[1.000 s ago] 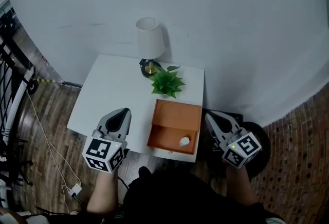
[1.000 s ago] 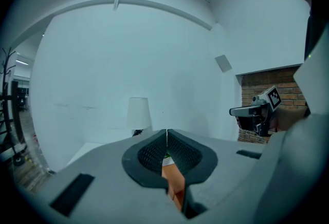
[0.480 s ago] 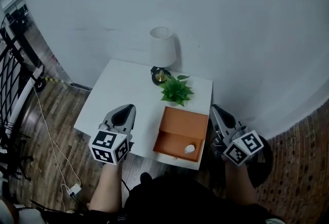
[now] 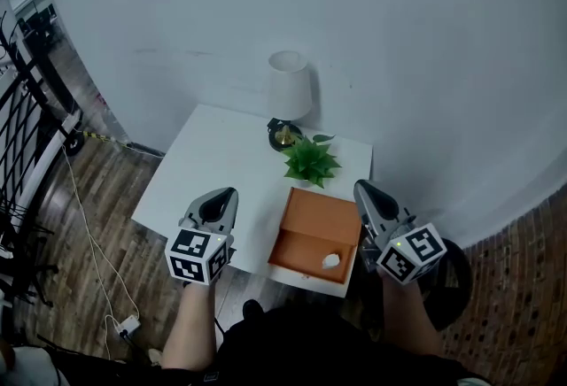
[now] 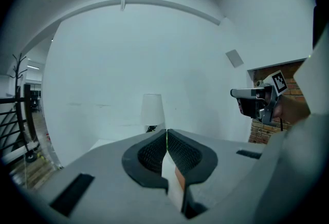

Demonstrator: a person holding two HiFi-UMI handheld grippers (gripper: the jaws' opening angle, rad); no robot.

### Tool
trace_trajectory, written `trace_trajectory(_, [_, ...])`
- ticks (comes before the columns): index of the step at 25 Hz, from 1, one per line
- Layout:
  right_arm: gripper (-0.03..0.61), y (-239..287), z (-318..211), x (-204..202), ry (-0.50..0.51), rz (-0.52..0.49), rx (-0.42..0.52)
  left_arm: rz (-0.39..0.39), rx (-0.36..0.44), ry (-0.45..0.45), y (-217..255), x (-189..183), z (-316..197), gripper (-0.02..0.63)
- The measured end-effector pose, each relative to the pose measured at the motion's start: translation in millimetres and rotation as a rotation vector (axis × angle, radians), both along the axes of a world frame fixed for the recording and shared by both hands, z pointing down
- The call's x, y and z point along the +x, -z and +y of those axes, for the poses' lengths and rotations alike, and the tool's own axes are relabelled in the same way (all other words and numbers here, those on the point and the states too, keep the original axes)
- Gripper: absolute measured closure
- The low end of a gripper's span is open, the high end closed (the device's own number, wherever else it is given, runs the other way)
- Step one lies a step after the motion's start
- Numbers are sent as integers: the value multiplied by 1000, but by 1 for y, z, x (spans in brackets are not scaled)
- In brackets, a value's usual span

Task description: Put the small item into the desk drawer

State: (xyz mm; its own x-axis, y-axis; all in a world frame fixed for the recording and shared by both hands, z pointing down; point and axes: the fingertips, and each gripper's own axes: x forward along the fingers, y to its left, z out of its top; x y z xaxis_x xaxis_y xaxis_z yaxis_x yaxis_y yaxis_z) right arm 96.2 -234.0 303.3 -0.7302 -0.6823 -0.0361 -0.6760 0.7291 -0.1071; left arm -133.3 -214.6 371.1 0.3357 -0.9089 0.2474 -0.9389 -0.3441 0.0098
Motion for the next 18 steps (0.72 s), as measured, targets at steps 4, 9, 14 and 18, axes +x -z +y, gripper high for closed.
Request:
trace_trajectory(4, [575, -15, 1, 3, -16, 19, -28, -2, -10, 5, -3, -4, 2, 597])
trace_trajectory(9, [575, -24, 5, 5, -23, 19, -47, 2, -17, 7, -7, -7, 5, 597])
trace_trajectory(14, [575, -27, 5, 8, -32, 26, -53, 1, -26, 3, -11, -7, 6, 597])
trace_trajectory(18, [575, -31, 2, 8, -39, 34, -61, 11, -29, -2, -12, -6, 5, 597])
